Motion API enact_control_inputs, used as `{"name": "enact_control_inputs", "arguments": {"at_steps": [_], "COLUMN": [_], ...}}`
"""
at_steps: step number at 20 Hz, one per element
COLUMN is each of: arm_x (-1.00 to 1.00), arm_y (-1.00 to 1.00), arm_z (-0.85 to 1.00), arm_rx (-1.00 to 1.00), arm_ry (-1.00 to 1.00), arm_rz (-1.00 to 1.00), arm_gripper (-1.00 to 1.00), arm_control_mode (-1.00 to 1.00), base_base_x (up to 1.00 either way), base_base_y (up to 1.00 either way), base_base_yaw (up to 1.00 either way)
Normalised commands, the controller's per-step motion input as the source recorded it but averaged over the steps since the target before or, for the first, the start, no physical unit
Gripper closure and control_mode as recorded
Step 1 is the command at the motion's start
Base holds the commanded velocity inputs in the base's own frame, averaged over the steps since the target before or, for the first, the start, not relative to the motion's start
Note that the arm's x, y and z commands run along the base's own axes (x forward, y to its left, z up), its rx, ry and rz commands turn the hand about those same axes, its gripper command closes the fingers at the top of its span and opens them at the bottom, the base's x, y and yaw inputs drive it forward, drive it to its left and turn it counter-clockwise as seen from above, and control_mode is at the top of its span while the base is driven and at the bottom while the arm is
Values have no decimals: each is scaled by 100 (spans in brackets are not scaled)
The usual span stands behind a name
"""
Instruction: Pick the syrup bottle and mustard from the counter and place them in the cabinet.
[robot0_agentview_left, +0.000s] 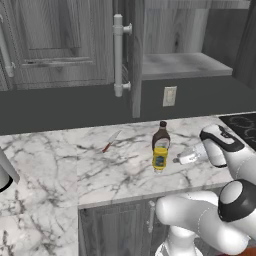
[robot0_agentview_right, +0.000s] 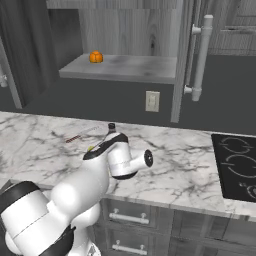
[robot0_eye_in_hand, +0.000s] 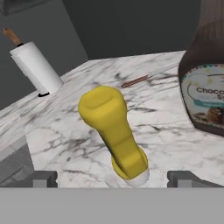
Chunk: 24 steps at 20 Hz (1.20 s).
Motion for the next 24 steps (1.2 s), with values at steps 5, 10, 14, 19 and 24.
{"name": "enact_control_inputs", "arguments": {"at_steps": [5,10,14,19,24], "arm_x": [0,0,1,2,7], "arm_y": [1,10,17,11,1], "arm_z": [-6,-3,-2,0,0], "arm_rx": [1,0,1,0,0], "arm_ry": [-11,-12,-11,-3,6], "arm_rz": [0,0,0,0,2], "arm_gripper": [-100,-100,-100,-100,-100], "arm_control_mode": [-100,-100,-100,-100,-100], "base_base_x": [0,0,0,0,0], "base_base_y": [0,0,0,0,0], "base_base_yaw": [0,0,0,0,0]}}
